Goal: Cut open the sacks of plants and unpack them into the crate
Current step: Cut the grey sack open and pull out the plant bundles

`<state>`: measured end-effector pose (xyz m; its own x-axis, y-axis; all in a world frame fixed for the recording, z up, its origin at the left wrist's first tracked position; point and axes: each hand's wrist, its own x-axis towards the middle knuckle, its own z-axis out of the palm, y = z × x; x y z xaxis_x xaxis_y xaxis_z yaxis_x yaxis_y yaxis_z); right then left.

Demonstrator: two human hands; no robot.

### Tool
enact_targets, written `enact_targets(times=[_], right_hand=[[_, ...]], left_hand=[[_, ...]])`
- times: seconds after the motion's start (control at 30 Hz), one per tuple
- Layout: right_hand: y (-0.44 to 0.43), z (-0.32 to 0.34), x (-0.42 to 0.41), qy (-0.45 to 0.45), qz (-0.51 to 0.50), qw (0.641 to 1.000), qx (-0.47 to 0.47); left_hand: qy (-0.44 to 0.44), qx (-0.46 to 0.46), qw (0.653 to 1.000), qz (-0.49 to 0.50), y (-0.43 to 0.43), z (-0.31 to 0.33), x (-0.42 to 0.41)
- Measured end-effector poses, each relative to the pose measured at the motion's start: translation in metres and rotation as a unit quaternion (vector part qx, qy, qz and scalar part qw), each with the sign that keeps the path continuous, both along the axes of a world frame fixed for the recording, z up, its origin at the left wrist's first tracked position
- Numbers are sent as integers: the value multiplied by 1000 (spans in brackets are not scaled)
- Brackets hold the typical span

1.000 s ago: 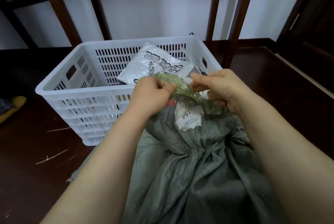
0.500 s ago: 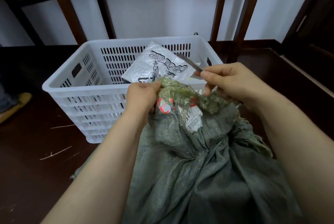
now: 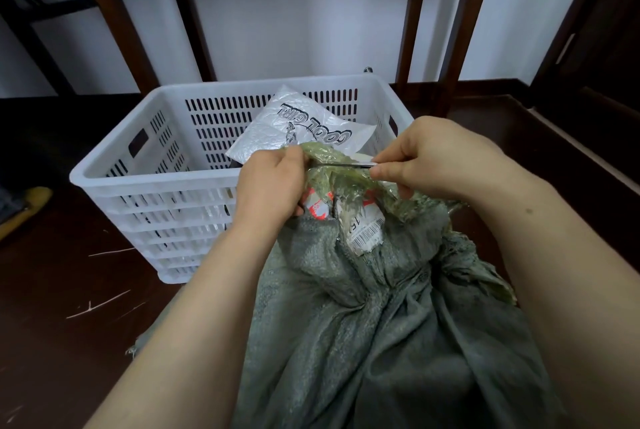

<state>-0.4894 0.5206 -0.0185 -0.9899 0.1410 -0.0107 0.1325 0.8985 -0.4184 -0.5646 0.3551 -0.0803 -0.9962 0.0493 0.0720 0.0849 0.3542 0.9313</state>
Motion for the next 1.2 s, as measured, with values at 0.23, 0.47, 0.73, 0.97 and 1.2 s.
enact_targets(times=[0.23,0.47,0.73,0.97,1.2], right_hand=[[-20,5,3,20,-26,987,158],[-38,-20,-7,17,-44,972,228],[-19,-20,-6,-40,-52,990,122],[3,-24,-10,-57,-69,996,15],[34,-30,-6,-97,-58,958,-262]], left_hand=[[40,-101,994,-31,-1,2,6],[8,-193,973,-129,-3,-1,6],[-11,-180,975,-129,-11,4,2],[-34,-158,979,-120,-23,5,-2],[-47,-131,982,-127,-26,1,-1]])
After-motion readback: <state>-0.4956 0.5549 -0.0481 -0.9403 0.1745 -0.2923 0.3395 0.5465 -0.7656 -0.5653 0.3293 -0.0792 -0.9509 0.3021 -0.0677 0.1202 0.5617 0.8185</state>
